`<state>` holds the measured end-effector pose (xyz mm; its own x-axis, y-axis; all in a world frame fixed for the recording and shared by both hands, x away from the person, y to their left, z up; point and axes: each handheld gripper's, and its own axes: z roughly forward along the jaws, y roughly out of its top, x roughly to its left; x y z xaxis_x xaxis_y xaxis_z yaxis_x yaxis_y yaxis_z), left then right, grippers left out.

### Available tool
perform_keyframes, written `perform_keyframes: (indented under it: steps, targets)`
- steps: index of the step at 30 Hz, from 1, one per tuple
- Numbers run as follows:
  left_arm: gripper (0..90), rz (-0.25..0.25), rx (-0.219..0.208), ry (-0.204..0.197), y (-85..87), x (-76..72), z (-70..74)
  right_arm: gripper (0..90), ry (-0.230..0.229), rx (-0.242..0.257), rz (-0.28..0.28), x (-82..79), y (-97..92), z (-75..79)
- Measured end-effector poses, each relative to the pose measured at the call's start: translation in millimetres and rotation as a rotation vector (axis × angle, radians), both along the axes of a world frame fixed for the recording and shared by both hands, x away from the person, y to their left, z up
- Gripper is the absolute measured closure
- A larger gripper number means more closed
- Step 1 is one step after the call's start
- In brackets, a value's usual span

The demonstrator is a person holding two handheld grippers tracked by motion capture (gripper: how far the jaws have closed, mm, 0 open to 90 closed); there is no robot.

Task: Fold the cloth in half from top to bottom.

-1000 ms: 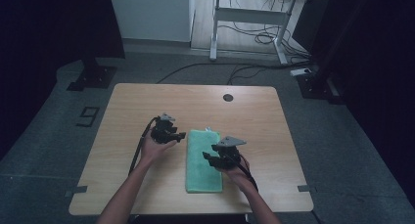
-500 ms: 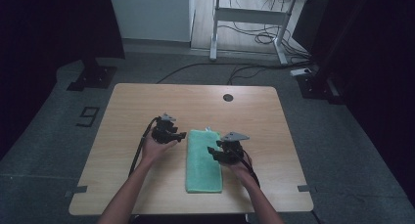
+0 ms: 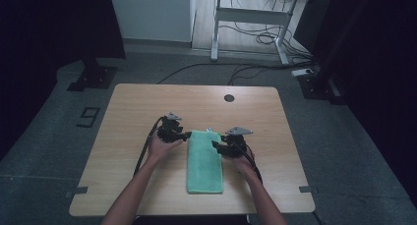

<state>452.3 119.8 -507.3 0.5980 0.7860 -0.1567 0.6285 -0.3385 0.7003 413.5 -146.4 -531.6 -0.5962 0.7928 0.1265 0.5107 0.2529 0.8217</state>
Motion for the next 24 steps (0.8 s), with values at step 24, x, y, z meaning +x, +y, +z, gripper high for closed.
perform_keyframes:
  steps: [24]
  targets:
    - [50.2,-0.003,0.037,0.039,-18.3,17.2,-15.1,49.0,0.053,-0.064,-0.058,49.5,4.8,-14.9]
